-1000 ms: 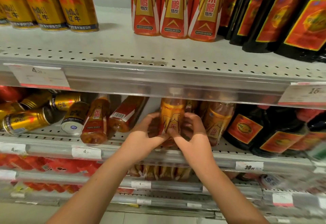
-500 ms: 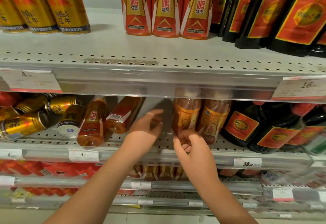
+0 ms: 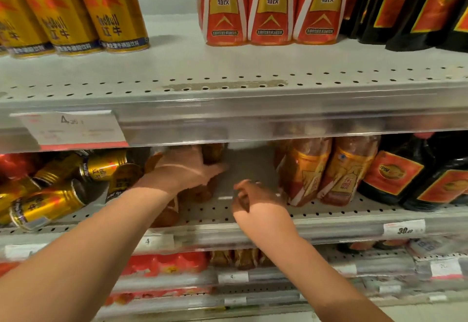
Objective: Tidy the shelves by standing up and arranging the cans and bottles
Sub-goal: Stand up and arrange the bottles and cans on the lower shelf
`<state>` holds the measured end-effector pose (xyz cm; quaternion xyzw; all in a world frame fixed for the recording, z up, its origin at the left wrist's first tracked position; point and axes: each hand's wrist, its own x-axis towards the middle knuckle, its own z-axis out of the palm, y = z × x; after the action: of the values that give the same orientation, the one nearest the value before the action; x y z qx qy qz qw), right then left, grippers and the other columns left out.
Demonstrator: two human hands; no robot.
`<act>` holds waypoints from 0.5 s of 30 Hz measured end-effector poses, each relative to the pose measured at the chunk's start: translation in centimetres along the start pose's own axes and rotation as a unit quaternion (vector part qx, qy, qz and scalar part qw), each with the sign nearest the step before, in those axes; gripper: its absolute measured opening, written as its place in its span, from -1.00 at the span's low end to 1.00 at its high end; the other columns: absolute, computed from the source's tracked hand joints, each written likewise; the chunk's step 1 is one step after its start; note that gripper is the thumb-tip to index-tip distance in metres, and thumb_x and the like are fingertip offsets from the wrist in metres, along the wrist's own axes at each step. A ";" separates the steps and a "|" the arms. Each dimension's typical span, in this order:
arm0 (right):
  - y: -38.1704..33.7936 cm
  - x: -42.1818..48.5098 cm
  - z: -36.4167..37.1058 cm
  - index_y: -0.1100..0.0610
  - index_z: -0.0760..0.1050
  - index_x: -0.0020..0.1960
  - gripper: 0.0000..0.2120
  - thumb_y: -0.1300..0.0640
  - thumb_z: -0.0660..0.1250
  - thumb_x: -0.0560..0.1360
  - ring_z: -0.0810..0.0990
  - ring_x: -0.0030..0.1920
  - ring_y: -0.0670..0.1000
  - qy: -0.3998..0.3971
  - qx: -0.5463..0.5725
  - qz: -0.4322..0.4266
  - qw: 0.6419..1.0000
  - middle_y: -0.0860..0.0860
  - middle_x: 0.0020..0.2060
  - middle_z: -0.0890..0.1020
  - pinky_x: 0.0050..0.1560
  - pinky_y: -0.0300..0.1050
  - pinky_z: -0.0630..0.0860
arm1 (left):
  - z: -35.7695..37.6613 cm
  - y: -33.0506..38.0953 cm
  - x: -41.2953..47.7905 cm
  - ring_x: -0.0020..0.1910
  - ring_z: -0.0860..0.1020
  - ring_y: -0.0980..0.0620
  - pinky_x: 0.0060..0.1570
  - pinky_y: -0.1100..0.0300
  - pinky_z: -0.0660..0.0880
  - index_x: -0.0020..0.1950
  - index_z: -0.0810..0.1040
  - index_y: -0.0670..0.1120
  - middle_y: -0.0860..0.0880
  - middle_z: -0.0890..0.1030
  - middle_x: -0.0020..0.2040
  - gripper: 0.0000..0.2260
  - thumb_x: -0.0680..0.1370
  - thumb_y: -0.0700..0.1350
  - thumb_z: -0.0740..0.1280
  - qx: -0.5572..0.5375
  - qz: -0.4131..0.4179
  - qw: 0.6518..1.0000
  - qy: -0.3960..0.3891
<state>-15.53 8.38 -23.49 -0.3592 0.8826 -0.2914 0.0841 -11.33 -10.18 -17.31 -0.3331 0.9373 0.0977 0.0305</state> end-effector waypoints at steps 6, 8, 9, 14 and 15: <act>-1.1 1.2 2.1 -0.11 0.48 0.32 -0.68 -0.11 0.20 0.60 0.59 0.13 0.04 0.070 -0.011 0.097 0.993 -0.06 0.14 0.62 0.12 -0.10 0.51 | -0.4 -1.1 2.3 -0.15 0.60 0.06 -0.18 0.19 0.50 -0.01 0.63 0.06 0.01 0.66 -0.13 -0.69 0.49 0.29 0.41 -0.160 0.032 0.983 -0.086; -1.1 1.8 2.1 -0.10 0.49 0.29 -0.68 -0.16 0.20 0.59 0.61 0.11 0.04 0.059 0.039 0.127 0.989 -0.05 0.09 0.65 0.15 -0.06 0.53 | 0.1 -1.2 2.2 -0.16 0.64 0.12 -0.24 0.28 0.48 0.02 0.62 0.13 0.07 0.70 -0.13 -0.75 0.48 0.25 0.45 -0.260 0.058 0.959 -0.093; -1.1 2.1 2.1 -0.10 0.50 0.27 -0.69 -0.17 0.20 0.59 0.62 0.09 0.04 0.058 0.072 0.139 0.986 -0.06 0.05 0.66 0.15 -0.05 0.53 | 0.4 -1.1 2.1 -0.18 0.66 0.14 -0.25 0.31 0.49 0.01 0.60 0.17 0.11 0.71 -0.14 -0.78 0.48 0.23 0.47 -0.298 0.074 0.947 -0.094; -0.7 2.7 2.4 -0.17 0.42 0.20 -0.71 -0.17 0.35 0.52 0.65 -0.06 -0.21 0.111 0.299 0.153 0.935 -0.26 -0.19 0.66 0.03 -0.19 0.55 | 1.5 -0.2 1.6 -0.10 0.72 0.07 -0.02 0.12 0.65 0.20 0.54 0.12 0.02 0.73 0.00 -0.60 0.42 0.07 0.56 -0.491 0.109 0.857 -0.116; -0.6 2.6 2.6 -0.12 0.43 0.29 -0.62 -0.13 0.39 0.51 0.64 -0.05 -0.21 0.122 0.318 0.136 0.930 -0.23 -0.11 0.67 0.06 -0.17 0.57 | 1.5 -0.2 1.5 -0.03 0.72 0.01 0.07 0.02 0.64 0.26 0.52 0.07 -0.03 0.73 0.06 -0.53 0.39 0.04 0.56 -0.515 0.117 0.840 -0.123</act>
<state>-16.15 5.10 -25.13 -0.1521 0.7873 -0.5845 0.1243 -12.43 -10.95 -18.98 -0.1739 0.7723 0.6095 -0.0426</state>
